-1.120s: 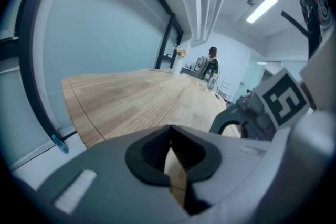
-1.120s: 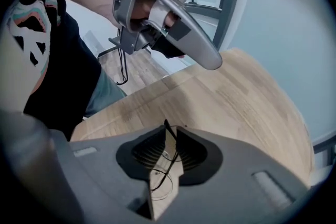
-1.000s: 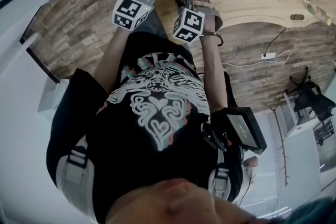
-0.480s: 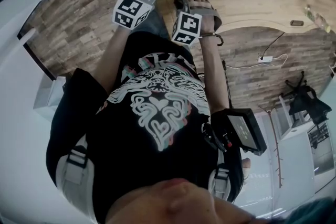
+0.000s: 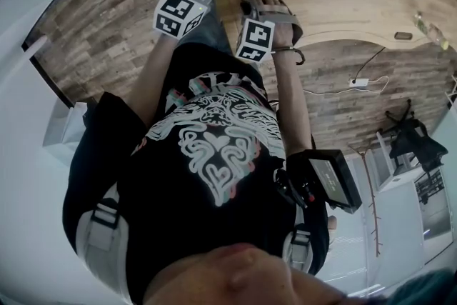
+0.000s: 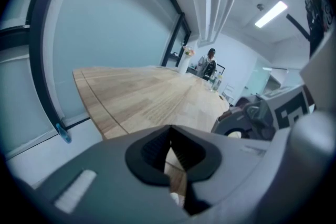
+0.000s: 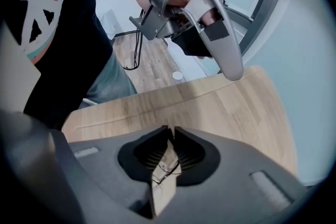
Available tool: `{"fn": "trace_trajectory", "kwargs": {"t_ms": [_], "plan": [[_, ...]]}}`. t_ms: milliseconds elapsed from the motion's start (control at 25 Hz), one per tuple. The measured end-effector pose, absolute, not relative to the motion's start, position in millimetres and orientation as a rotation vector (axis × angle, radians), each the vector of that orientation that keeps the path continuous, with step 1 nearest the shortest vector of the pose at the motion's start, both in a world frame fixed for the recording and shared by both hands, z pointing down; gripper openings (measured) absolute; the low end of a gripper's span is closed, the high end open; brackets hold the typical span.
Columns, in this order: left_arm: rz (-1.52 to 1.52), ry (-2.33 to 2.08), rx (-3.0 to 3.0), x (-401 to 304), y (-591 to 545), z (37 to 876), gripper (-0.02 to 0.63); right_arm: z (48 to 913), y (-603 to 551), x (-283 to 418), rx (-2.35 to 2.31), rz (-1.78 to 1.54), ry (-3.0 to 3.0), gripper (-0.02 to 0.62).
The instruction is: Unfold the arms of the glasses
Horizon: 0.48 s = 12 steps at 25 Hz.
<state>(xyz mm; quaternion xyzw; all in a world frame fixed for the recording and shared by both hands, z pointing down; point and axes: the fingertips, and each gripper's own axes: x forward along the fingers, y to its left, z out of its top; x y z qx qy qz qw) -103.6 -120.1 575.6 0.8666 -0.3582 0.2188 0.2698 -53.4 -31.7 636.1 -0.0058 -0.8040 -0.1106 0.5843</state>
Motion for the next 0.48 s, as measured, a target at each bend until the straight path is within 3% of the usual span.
{"fn": "trace_trajectory", "kwargs": {"t_ms": [480], "plan": [[0.706,-0.883,2.389,-84.9,-114.0,589.0,-0.011,598.1,-42.4,-50.3,0.150,-0.380,-2.019,0.018]]}}
